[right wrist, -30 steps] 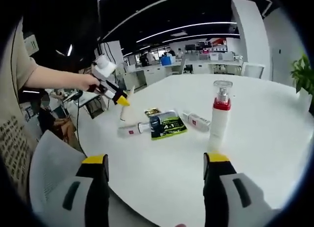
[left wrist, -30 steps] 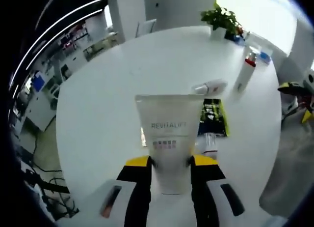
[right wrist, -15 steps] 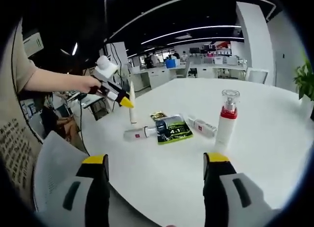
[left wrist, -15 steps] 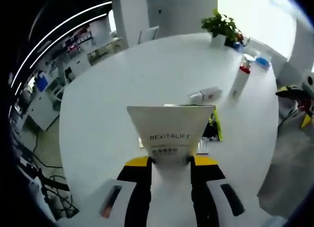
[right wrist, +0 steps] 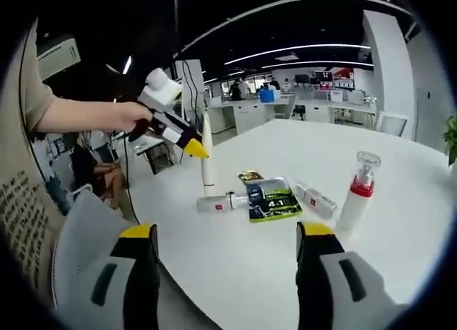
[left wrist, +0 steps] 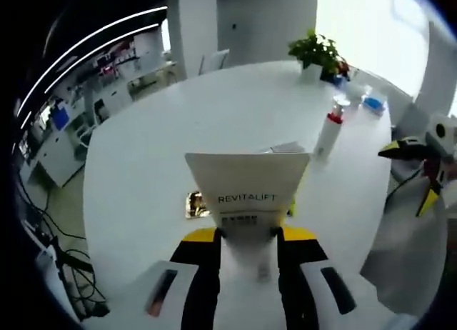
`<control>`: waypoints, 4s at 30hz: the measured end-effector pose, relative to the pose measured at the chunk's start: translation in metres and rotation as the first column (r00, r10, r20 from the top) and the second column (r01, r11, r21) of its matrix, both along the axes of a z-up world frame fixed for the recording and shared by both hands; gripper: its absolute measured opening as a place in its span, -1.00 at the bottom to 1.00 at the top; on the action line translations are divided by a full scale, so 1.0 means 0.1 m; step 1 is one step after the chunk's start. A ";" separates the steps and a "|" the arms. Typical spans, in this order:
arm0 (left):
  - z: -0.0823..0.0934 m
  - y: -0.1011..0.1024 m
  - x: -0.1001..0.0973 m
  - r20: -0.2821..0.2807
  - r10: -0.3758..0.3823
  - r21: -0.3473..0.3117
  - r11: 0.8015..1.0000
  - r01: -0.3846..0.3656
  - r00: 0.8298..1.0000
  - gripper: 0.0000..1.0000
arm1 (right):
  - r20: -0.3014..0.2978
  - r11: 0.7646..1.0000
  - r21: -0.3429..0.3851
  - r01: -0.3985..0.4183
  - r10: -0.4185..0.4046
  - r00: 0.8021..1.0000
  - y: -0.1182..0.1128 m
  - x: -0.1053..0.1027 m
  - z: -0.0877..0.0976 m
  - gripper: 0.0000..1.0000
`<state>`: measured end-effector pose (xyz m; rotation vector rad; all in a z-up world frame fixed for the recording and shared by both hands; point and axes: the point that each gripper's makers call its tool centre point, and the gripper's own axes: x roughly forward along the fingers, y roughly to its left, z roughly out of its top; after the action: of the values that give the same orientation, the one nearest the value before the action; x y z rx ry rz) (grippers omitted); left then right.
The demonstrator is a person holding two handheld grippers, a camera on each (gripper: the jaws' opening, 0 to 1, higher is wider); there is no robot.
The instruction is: Arrange the skincare products in the storage area until every visible bottle or jar stands upright without overlapping.
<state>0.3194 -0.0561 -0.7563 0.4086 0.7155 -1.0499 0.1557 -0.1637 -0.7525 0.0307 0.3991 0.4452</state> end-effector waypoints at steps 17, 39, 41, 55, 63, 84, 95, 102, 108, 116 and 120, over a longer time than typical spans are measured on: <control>0.45 -0.33 -0.70 -0.018 0.011 -0.169 0.986 -0.014 1.000 -0.47 | 0.072 0.990 -0.041 -0.136 0.139 0.988 0.56 0.29 0.24 0.47; 0.60 -0.44 -1.26 -0.236 0.088 -0.359 0.918 -0.171 0.968 -0.47 | 0.087 0.986 -0.109 -0.127 0.137 0.987 0.65 0.36 0.24 -0.48; 0.62 -0.46 -1.28 -0.240 0.090 -0.363 0.915 -0.175 0.967 -0.47 | 0.100 0.985 -0.117 -0.124 0.136 0.986 0.66 0.36 0.29 -0.54; 0.59 -0.52 -1.40 -0.250 0.062 -0.359 0.921 -0.152 0.966 -0.45 | 0.061 0.990 -0.063 -0.125 0.129 0.990 0.59 0.26 0.23 -0.65; 0.62 -0.50 -1.50 -0.262 -0.002 -0.412 0.905 -0.110 0.965 -0.46 | 0.042 0.985 0.094 -0.143 0.140 0.989 0.61 0.16 0.25 -0.67; 1.00 -0.58 -1.74 -0.243 -0.285 -0.538 0.835 0.116 0.927 -0.58 | 0.108 0.895 0.218 -0.390 0.375 0.921 0.67 -0.16 0.50 -0.67; 1.00 -0.57 -1.86 -0.188 -0.386 -0.497 0.830 0.251 0.903 -0.62 | 0.130 0.846 0.218 -0.487 0.470 0.873 0.72 -0.26 0.56 -0.67; 1.06 -0.57 -1.99 -0.150 -0.489 -0.468 0.801 0.374 0.859 -0.64 | 0.152 0.793 0.214 -0.571 0.550 0.821 0.81 -0.35 0.62 -0.66; 1.02 -0.55 -2.05 -0.128 -0.538 -0.418 0.791 0.446 0.833 -0.68 | 0.148 0.763 0.210 -0.611 0.593 0.791 0.89 -0.39 0.60 -0.66; 0.97 -0.54 -2.08 -0.117 -0.565 -0.371 0.788 0.492 0.817 -0.68 | 0.156 0.745 0.212 -0.632 0.612 0.775 0.93 -0.40 0.60 -0.66; 0.95 -0.54 -2.07 -0.122 -0.563 -0.359 0.793 0.493 0.817 -0.69 | 0.154 0.744 0.211 -0.634 0.615 0.774 0.92 -0.39 0.58 -0.66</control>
<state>0.1123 -0.1105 -0.6614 0.2166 0.6279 -1.7468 0.1165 -0.0714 -0.6941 0.1292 0.2662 1.1686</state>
